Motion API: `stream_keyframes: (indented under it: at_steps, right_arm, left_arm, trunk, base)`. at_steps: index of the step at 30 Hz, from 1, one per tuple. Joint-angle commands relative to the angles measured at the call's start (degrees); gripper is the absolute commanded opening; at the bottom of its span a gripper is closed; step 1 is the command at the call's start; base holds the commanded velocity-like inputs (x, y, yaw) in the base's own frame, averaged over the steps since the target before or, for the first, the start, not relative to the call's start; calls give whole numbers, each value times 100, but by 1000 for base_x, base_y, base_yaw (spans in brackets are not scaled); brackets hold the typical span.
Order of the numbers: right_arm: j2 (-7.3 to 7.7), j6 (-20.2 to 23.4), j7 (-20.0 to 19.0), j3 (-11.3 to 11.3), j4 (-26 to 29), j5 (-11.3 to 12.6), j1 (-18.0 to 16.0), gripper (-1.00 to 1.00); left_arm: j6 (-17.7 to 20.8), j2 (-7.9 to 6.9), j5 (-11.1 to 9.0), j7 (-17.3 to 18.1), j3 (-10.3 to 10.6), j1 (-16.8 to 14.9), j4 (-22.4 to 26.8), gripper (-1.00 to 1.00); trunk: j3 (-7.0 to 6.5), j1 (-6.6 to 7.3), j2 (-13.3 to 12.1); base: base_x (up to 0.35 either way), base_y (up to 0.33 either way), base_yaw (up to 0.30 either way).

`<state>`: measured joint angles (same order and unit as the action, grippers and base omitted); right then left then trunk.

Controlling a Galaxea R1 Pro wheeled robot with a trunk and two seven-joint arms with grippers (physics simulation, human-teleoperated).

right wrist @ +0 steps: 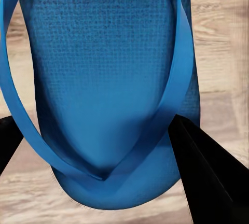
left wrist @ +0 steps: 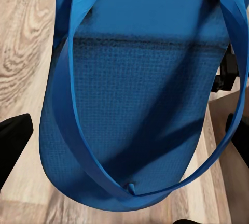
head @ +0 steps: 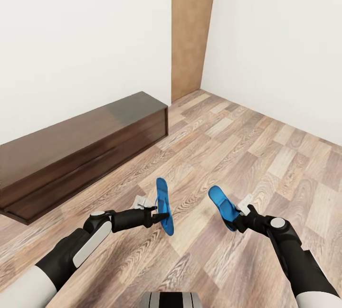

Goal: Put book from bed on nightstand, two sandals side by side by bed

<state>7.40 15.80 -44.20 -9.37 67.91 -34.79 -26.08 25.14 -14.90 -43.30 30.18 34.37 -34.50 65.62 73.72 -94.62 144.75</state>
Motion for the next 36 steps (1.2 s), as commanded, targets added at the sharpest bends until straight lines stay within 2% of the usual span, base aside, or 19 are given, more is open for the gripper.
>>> stream_keyframes:
  at_steps: [1,36]
  right_arm:
    - [-2,28,-38,-7,10,-28,-3,-100]
    - [-2,61,-36,-5,3,-35,-3,-100]
  left_arm:
    - [44,-4,-54,-12,8,-4,3,-100]
    - [44,2,-56,-12,8,-4,3,-100]
  trunk:
    - [-18,3,0]
    - [-794,93,-47]
  base:
    - [0,0,0]
    - [0,0,0]
